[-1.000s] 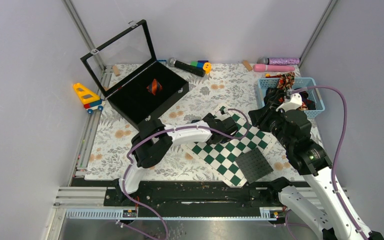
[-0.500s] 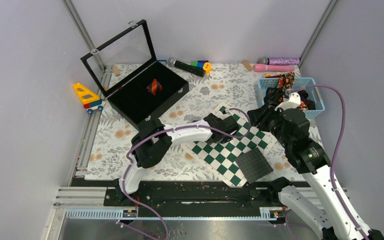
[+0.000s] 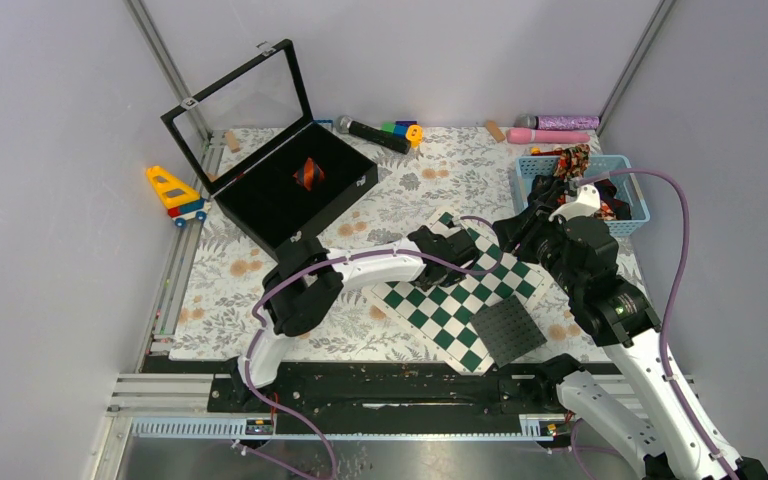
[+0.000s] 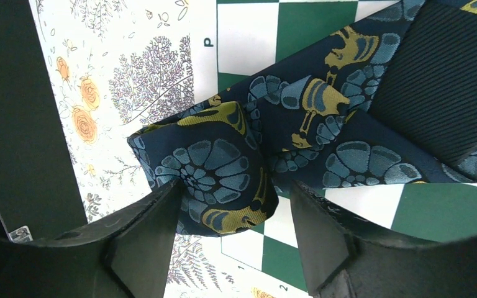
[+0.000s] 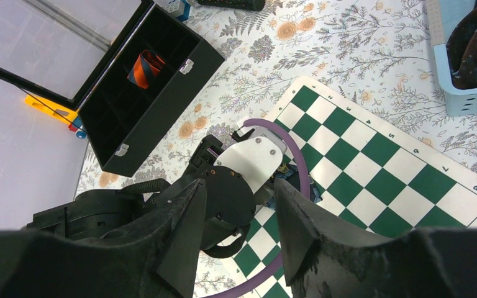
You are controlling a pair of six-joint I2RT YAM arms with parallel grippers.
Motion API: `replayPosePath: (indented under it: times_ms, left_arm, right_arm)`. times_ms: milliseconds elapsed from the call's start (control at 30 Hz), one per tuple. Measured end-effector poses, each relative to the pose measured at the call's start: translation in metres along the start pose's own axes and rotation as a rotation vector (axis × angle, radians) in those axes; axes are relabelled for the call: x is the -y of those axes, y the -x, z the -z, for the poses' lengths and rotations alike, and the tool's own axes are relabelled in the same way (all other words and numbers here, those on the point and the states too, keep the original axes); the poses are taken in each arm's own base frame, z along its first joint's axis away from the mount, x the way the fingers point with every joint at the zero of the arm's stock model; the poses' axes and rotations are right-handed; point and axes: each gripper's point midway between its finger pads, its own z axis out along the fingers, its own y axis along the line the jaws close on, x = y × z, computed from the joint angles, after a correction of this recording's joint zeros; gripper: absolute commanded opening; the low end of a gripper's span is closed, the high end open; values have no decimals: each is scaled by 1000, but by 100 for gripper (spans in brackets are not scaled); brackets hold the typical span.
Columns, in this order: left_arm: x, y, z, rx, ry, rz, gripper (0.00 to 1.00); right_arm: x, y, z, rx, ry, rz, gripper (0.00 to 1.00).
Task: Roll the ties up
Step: Roll the tie at the center of the board.
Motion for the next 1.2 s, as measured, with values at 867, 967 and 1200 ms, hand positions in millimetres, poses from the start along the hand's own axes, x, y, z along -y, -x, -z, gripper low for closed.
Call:
replayPosePath:
  times_ms: [867,967,1200]
  left_arm:
    - [4,11,11,37,-55,68,77]
    - [1,16,18,59,-66,89,78]
    - [-5,28,33,109,-88,140,78]
  right_arm:
    - [4,-3,-3,-25,-29,3,55]
    - [6,-3,-2,-20,-37,4,55]
    - [8,14,7,28,-72,2,55]
